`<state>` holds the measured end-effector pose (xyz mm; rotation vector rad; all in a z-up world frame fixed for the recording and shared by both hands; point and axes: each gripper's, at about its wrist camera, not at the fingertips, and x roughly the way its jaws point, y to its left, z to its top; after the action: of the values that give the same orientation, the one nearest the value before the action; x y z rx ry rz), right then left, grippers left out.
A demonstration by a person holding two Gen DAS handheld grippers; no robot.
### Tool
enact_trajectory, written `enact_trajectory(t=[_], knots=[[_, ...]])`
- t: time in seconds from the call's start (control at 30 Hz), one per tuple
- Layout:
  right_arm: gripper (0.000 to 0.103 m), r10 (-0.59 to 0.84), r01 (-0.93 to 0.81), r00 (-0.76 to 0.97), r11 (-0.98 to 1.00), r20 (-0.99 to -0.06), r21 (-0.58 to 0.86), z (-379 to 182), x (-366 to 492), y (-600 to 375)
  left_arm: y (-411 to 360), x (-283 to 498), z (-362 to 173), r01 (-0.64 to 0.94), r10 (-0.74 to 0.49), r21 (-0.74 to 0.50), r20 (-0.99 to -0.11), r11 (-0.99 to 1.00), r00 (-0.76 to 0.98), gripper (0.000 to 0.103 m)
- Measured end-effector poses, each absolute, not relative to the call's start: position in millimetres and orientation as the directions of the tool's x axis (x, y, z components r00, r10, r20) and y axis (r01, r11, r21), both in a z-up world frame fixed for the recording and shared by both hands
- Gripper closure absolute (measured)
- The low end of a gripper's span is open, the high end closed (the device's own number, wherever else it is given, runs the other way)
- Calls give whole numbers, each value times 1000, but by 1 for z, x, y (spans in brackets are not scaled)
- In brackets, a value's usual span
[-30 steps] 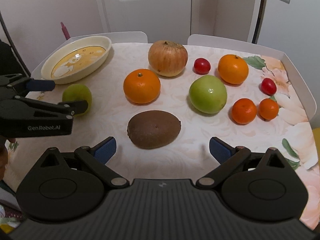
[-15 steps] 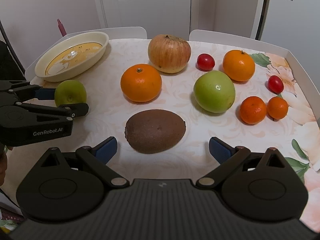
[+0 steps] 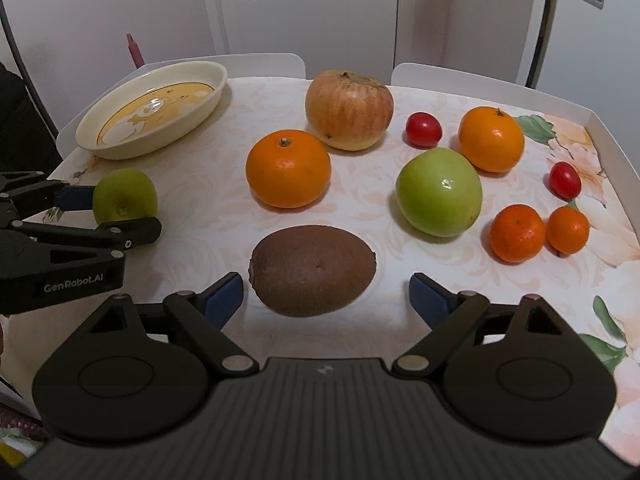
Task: Organize fruits
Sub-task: 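Grasp the green apple with the left tool while the right tool grasps the brown kiwi, then carry the green apple with the left tool while the right tool carries the kiwi to the bowl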
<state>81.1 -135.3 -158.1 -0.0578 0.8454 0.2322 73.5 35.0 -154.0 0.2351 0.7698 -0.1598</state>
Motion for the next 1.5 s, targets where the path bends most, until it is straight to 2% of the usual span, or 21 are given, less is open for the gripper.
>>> enact_trajectory(t=[0.37, 0.43, 0.53, 0.77, 1.1, 1.5], knots=[[12, 199, -275, 645, 961, -738, 18, -161, 83, -127, 38, 60, -153, 153, -15, 136, -698, 979, 716, 44], [19, 198, -282, 646, 959, -737, 11, -162, 83, -126, 39, 57, -152, 138, -6, 133, -697, 981, 717, 44], [21, 201, -294, 645, 956, -737, 3, -162, 84, -127, 40, 52, -150, 115, 6, 129, -691, 985, 723, 44], [22, 231, -326, 640, 945, -733, 13, -152, 83, -130, 41, 39, -136, 43, 41, 107, -672, 993, 740, 44], [22, 309, -405, 639, 914, -704, 34, -95, 90, -124, 53, 28, -83, -71, 102, 74, -622, 995, 776, 44], [22, 340, -398, 670, 915, -660, 67, -41, 143, -75, 109, 79, -38, -40, 83, 87, -572, 995, 816, 44]])
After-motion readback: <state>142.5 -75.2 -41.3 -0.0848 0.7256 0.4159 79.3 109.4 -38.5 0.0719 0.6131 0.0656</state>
